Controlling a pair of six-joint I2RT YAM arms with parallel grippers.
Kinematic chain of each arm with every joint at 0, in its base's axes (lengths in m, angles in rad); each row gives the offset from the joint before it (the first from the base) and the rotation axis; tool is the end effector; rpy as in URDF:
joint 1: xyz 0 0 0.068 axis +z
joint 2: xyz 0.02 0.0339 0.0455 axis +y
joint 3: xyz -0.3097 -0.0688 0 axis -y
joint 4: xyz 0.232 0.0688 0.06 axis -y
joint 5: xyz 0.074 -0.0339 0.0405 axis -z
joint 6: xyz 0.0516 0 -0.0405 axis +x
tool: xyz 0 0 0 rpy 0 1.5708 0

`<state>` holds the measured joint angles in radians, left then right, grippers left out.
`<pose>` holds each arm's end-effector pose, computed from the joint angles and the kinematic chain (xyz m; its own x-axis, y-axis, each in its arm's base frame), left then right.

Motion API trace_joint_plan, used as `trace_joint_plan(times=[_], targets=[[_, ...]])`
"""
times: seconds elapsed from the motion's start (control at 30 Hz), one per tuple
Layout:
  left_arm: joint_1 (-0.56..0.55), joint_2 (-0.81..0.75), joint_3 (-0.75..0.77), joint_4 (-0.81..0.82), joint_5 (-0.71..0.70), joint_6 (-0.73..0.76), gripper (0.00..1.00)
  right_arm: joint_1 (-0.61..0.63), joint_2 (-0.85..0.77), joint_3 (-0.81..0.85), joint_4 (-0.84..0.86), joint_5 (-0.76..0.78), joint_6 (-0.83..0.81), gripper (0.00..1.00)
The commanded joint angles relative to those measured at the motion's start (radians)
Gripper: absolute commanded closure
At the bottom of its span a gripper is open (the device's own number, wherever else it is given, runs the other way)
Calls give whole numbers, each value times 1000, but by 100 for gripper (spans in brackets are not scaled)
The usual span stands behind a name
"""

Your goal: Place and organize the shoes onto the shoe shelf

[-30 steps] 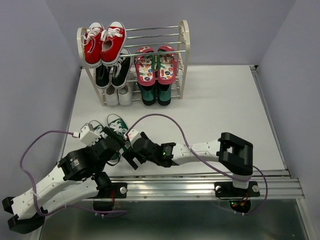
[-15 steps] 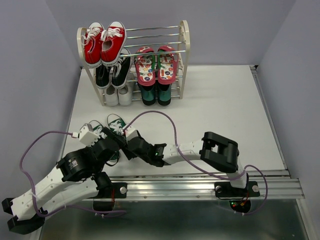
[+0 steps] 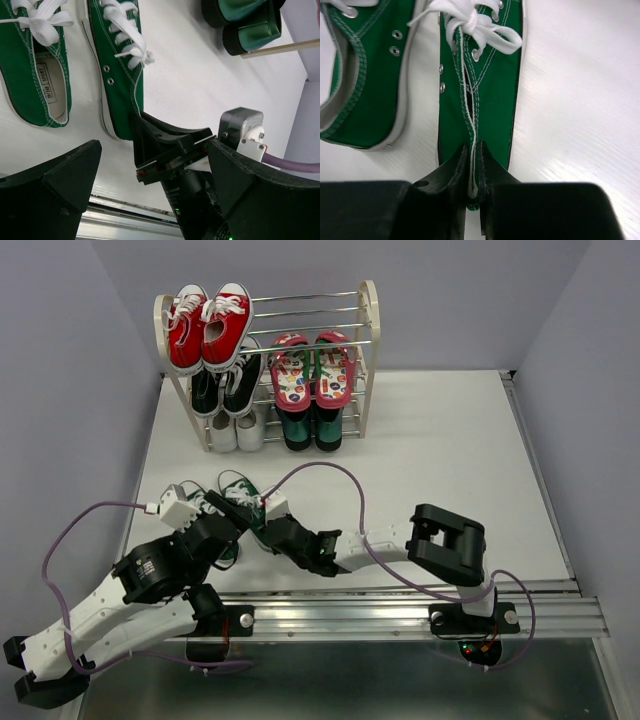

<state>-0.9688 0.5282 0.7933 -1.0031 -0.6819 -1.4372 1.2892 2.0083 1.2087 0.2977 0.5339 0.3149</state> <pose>0.0523 -0.0187 0.3115 -0.4232 -0.7428 -0.5188 -0.3275 0.6593 -0.6767 0.1530 0.4343 0.2125 -0.3448 -0.2326 -0.9094 -0.6270 0.7781 0.0387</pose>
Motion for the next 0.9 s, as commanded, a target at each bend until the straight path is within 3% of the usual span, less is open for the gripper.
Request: trace_joint_plan(times=[0.0,0.2,0.33,0.63,0.87], targets=[[-4,9,-8,67,-30,32,1,-14,-155,-121,-2,309,24,99],[-4,95,3,147,-21,83,1,-34,-406,-270,-86,487,65,99],[-2,133,12,225,-18,141,1,-34,-598,-330,-167,517,50,99],[65,282,33,360,65,282,1,-34,-994,-247,-426,306,-37,99],[179,297,12,446,171,386,1,-34,-1033,-94,-460,218,-135,99]])
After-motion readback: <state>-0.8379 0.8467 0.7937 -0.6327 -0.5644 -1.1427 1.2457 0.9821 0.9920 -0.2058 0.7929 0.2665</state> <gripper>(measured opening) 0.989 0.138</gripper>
